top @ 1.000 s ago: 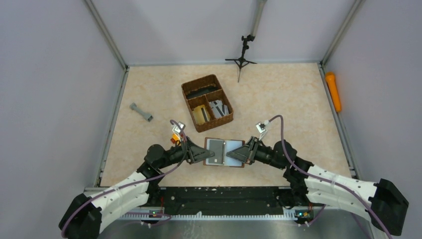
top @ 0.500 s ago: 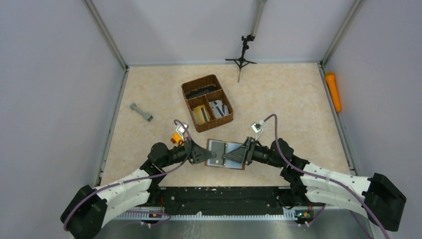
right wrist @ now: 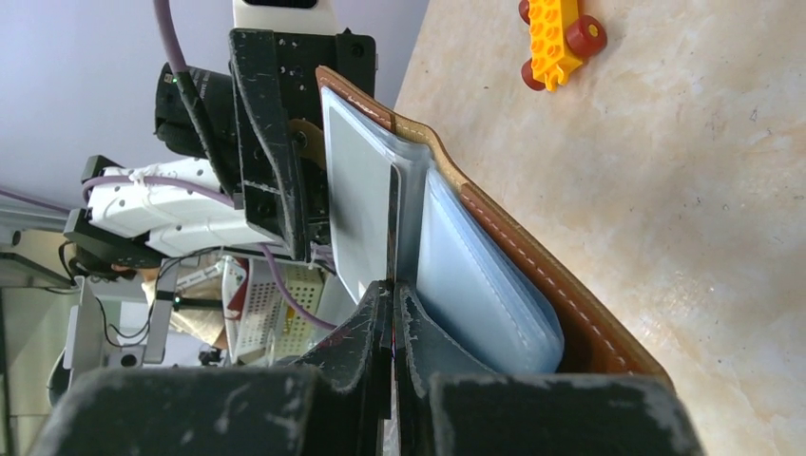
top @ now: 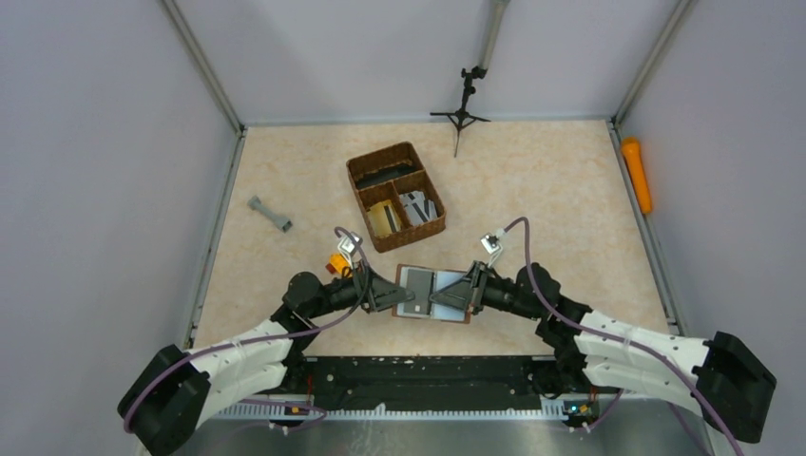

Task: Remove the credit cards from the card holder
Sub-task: Remove the credit card from the card holder.

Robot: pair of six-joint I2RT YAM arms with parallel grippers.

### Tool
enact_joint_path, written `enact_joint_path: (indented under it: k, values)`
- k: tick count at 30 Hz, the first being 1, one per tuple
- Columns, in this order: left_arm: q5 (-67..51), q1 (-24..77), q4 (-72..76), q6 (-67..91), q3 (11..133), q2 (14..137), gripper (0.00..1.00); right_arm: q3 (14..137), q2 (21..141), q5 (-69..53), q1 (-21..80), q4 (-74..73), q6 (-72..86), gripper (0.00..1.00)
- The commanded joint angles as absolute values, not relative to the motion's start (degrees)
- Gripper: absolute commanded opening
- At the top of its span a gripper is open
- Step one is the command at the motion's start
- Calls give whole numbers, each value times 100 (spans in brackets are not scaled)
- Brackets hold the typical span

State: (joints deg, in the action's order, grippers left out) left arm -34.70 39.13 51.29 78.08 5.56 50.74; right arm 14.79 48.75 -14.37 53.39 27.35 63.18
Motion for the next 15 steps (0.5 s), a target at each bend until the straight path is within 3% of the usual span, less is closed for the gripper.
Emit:
enact_joint_path:
  k: [1,6,11,15]
  values:
    - [-3486,3946,5635,7782,547,4931,31,1598,4650,-1343,5182,2603,6252,0]
    - [-3403,3949,5404,7709,522,4762,10,1619,4548,-1448,5144,2402,6204,0]
    - [-3365,3944,5332,7719,519,4617,3,1662,4480,-1475,5127,2151,6105,0]
    - [-3303,3938,5247,7717,502,4514,3,1647,4370,-1465,5122,1932,6037,0]
